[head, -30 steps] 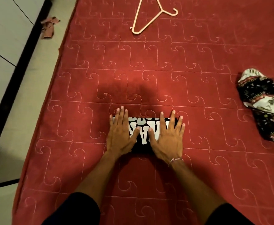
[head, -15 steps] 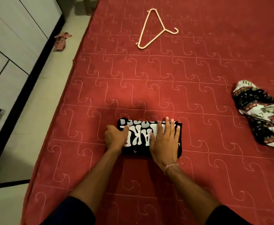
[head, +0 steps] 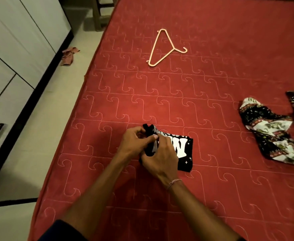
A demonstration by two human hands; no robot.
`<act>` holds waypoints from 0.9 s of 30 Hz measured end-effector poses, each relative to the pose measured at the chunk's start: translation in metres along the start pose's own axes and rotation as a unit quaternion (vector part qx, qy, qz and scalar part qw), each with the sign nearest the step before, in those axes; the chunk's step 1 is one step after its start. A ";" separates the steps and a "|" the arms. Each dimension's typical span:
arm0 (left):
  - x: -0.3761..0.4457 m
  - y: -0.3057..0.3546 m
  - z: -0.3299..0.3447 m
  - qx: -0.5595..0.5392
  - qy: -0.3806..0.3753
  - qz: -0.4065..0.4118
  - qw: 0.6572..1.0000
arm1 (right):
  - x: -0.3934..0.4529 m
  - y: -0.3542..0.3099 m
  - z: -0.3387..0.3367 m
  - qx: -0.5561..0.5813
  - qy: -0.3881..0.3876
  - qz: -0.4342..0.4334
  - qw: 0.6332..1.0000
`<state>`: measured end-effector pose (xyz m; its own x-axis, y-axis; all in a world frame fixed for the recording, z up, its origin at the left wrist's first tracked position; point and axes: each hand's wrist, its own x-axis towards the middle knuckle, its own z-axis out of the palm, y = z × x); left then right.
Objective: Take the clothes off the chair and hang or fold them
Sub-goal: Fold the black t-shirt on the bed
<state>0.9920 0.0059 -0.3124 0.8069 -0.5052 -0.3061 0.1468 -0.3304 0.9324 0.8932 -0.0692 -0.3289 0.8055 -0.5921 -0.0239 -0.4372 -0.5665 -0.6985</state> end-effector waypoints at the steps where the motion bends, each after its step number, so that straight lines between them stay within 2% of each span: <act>1: -0.001 0.007 0.006 0.009 -0.013 0.016 1.000 | 0.000 0.000 -0.007 0.011 0.006 0.011 1.000; 4: -0.001 0.024 0.024 0.007 -0.011 0.060 0.998 | 0.008 0.002 -0.037 0.073 0.032 0.026 0.996; 9: 0.013 0.026 0.044 -0.080 0.167 0.051 0.981 | 0.019 0.009 -0.077 0.161 0.003 0.076 0.984; 11: 0.012 0.020 0.047 -0.085 0.215 0.031 0.972 | 0.022 0.017 -0.095 0.266 -0.003 0.121 0.956; 12: 0.012 0.012 0.048 -0.066 0.217 0.005 0.974 | 0.024 0.022 -0.106 0.342 -0.010 0.146 0.928; 13: 0.011 0.001 0.048 -0.040 0.200 -0.042 0.978 | 0.024 0.027 -0.117 0.418 -0.023 0.169 0.892; 15: 0.007 -0.020 0.050 -0.032 0.113 -0.169 0.979 | 0.024 0.043 -0.138 0.538 -0.057 0.200 0.817; 17: 0.000 -0.036 0.052 -0.124 -0.002 -0.258 0.958 | 0.021 0.065 -0.149 0.604 -0.085 0.218 0.762; 19: -0.006 -0.043 0.055 -0.241 -0.085 -0.275 0.927 | 0.018 0.093 -0.152 0.623 -0.096 0.248 0.736; 20: -0.007 -0.046 0.057 -0.262 -0.103 -0.270 0.921 | 0.017 0.110 -0.152 0.617 -0.094 0.267 0.734; 22: -0.008 -0.054 0.063 -0.233 -0.099 -0.257 0.933 | 0.015 0.142 -0.149 0.562 -0.083 0.312 0.762; 24: -0.004 -0.060 0.070 -0.138 -0.074 -0.245 0.957 | 0.012 0.172 -0.143 0.475 -0.095 0.356 0.799; 27: 0.006 -0.076 0.080 -0.005 -0.039 -0.208 0.977 | 0.008 0.203 -0.129 0.385 -0.106 0.389 0.830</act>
<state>0.9397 -0.0357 -0.3999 0.6302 -0.3885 -0.6723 0.4583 -0.5128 0.7259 0.7591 -0.2624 -0.3783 0.4881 -0.4460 -0.7502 -0.5380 0.5231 -0.6610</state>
